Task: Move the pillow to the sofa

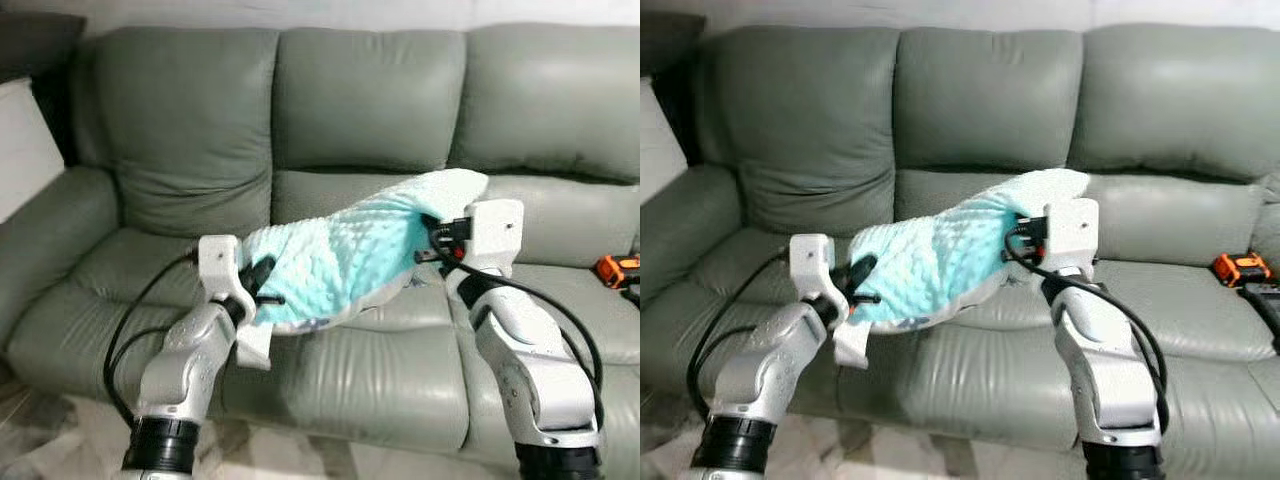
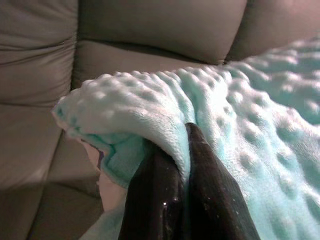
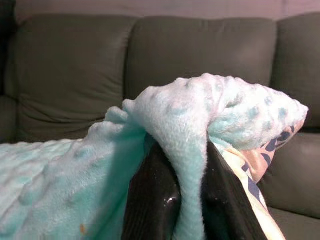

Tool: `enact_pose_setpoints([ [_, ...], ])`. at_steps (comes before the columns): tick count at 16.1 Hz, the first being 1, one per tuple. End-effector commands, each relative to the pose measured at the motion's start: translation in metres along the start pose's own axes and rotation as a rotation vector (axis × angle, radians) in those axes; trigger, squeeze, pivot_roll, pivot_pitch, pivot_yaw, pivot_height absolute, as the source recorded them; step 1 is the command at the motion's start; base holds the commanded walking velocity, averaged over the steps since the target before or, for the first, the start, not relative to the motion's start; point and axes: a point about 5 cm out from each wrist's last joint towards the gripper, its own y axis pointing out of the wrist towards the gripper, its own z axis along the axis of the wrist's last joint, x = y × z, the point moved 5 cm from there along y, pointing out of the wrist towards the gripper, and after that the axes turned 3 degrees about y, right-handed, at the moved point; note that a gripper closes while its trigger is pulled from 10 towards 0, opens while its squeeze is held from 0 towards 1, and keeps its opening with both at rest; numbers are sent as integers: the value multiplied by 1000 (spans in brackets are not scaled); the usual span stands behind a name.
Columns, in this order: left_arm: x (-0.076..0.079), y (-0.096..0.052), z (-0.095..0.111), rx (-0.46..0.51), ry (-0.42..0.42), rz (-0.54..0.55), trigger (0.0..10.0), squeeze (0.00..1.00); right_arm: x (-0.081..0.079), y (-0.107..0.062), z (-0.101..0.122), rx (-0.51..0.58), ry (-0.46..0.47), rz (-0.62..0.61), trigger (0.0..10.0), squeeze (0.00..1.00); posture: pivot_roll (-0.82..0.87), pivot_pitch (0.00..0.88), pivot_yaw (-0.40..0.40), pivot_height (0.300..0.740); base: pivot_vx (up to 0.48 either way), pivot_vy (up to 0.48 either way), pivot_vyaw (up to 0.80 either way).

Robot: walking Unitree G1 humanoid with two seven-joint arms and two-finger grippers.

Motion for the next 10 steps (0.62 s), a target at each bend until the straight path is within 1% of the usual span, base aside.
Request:
enact_pose_setpoints([
  [1, -7, 1, 3, 2, 18, 24, 10000, 0, -7, 1, 5, 19, 4, 17, 10000, 0, -119, 0, 37, 740, 0, 0, 0],
  [3, -10, 5, 3, 1, 30, 28, 10000, 0, -8, 0, 4, 15, 9, 15, 10000, 0, -119, 0, 44, 740, 0, 0, 0],
  [5, -6, 6, 6, 6, 54, -23, 10000, 0, -10, -2, 2, 14, 14, 11, 10000, 0, -118, 0, 53, 740, 0, 0, 0],
  [6, -4, 7, 6, -1, 50, -29, 10000, 0, -10, -2, 1, 12, 17, 7, 10000, 0, -118, 0, 59, 740, 0, 0, 0],
  [8, -2, 7, 3, -26, 54, -38, 10000, 0, -9, -3, 0, 11, 21, 1, 10000, 0, -117, 0, 65, 740, 0, 326, 0],
  [9, -1, 6, 1, -33, 84, -55, 10000, 0, -9, -3, 0, 12, 24, -6, 10000, 0, -118, 0, 69, 740, 0, 480, 0],
  [10, -1, 6, 0, -32, 85, -57, 10000, 0, -9, -4, 0, 13, 27, -10, 10000, 0, -117, 0, 75, 740, 0, 480, 0],
])
